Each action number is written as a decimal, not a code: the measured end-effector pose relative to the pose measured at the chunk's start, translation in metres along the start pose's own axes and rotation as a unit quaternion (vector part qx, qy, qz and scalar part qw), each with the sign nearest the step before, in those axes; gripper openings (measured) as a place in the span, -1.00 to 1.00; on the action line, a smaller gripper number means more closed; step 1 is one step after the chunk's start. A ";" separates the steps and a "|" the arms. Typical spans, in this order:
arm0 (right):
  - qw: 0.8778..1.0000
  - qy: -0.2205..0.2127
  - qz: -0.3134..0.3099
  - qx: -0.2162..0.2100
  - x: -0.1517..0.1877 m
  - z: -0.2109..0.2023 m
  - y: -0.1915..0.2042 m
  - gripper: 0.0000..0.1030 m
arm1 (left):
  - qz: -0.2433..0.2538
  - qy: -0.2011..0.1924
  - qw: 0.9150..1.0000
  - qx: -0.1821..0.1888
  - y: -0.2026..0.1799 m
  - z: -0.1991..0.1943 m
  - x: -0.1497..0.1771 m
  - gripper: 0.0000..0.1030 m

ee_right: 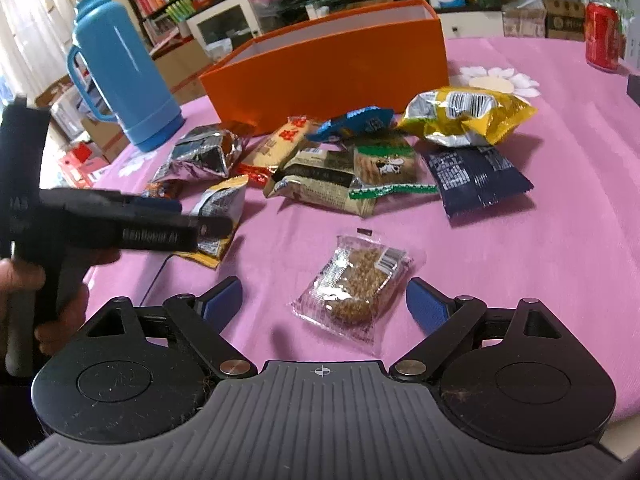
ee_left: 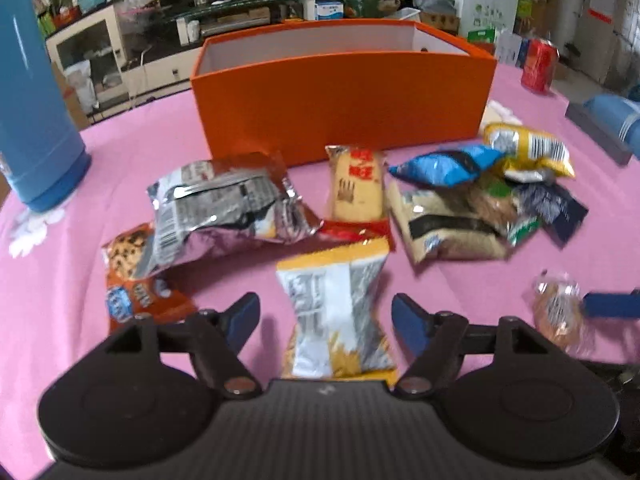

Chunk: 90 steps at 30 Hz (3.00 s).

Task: Organize snacks
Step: 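Grasp the clear pastry bag with the right gripper while the left grasps the silver-yellow chip bag, then carry both bags over the orange box and open both grippers, then move both open grippers back to the snack pile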

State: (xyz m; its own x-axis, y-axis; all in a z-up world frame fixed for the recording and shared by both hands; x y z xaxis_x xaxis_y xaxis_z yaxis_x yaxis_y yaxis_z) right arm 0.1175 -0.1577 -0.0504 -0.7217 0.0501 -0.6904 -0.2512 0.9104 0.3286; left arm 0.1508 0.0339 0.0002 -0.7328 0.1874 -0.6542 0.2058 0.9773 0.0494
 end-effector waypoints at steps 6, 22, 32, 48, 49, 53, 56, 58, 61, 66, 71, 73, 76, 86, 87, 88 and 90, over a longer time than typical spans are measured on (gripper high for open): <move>1.000 0.002 -0.013 0.026 -0.003 0.015 0.007 0.23 | 0.011 0.009 1.000 0.005 -0.006 0.010 0.007 0.44; 0.999 -0.036 0.002 0.035 -0.004 -0.003 -0.009 -0.70 | -0.061 -0.029 0.997 0.022 0.033 -0.035 0.006 -0.22; 0.994 -0.106 -0.001 -0.002 -0.087 -0.029 -0.015 -0.70 | -0.084 -0.090 0.992 0.024 0.039 -0.045 -0.075 -0.22; 0.991 -0.129 0.029 0.025 -0.245 0.118 -0.061 -0.71 | -0.128 -0.110 0.986 0.015 0.015 0.083 -0.205 -0.22; 0.991 -0.124 0.031 0.029 -0.246 0.126 -0.063 -0.71 | -0.128 -0.104 0.986 0.012 0.015 0.089 -0.204 -0.23; 0.990 -0.124 -0.008 0.069 -0.246 0.145 -0.057 -0.70 | -0.131 -0.088 0.987 0.000 0.020 0.104 -0.198 -0.23; 0.988 -0.126 -0.035 0.082 -0.246 0.149 -0.049 -0.69 | -0.135 -0.082 0.987 0.002 0.024 0.111 -0.194 -0.19; 0.987 -0.118 -0.055 0.090 -0.245 0.154 -0.045 -0.64 | -0.130 -0.085 0.988 -0.008 0.024 0.111 -0.191 -0.05; 0.988 -0.121 -0.053 0.079 -0.245 0.154 -0.040 -0.39 | -0.118 -0.102 0.987 -0.028 0.021 0.102 -0.190 0.13; 0.981 -0.165 -0.058 0.089 -0.249 0.127 -0.036 0.14 | -0.117 -0.122 0.985 -0.021 0.020 0.088 -0.195 0.17; 0.979 -0.181 -0.045 0.076 -0.250 0.101 -0.042 0.22 | -0.090 -0.135 0.987 -0.017 0.010 0.068 -0.196 0.18; 0.980 -0.185 -0.043 0.068 -0.247 0.086 -0.045 0.23 | -0.088 -0.138 0.987 -0.010 0.009 0.053 -0.188 0.20; 0.978 -0.193 -0.046 0.061 -0.233 0.058 -0.048 0.37 | -0.100 -0.144 0.985 0.000 0.010 0.027 -0.166 0.23; 0.983 -0.155 -0.030 0.095 -0.118 -0.027 -0.076 0.53 | -0.100 -0.063 0.993 0.022 -0.001 -0.004 -0.048 0.26; 0.985 -0.143 -0.005 0.094 -0.105 -0.031 -0.086 0.53 | -0.101 -0.049 0.993 0.029 -0.005 0.001 -0.041 0.26; 0.987 -0.134 0.016 0.090 -0.094 -0.033 -0.094 0.53 | -0.097 -0.038 0.994 0.033 -0.009 0.005 -0.039 0.26; 0.987 -0.124 0.051 0.083 -0.081 -0.037 -0.110 0.53 | -0.087 -0.036 0.995 0.038 -0.015 0.008 -0.042 0.26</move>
State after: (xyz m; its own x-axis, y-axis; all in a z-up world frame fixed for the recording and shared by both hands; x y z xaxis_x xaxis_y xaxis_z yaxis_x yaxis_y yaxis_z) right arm 0.1800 -0.2767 -0.0067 -0.5516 0.2248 -0.8033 -0.0611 0.9495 0.3077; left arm 0.1835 0.0106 0.0207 -0.7143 0.0057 -0.6998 0.1302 0.9836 -0.1248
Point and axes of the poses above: each gripper's, at about its wrist camera, not at the fingertips, and z roughly the way its jaws point, y to its left, x to its underside, the point moved 2 cm from there along z, roughly the way its jaws point, and after that the axes turned 3 degrees about -x, right-handed, at the moved point
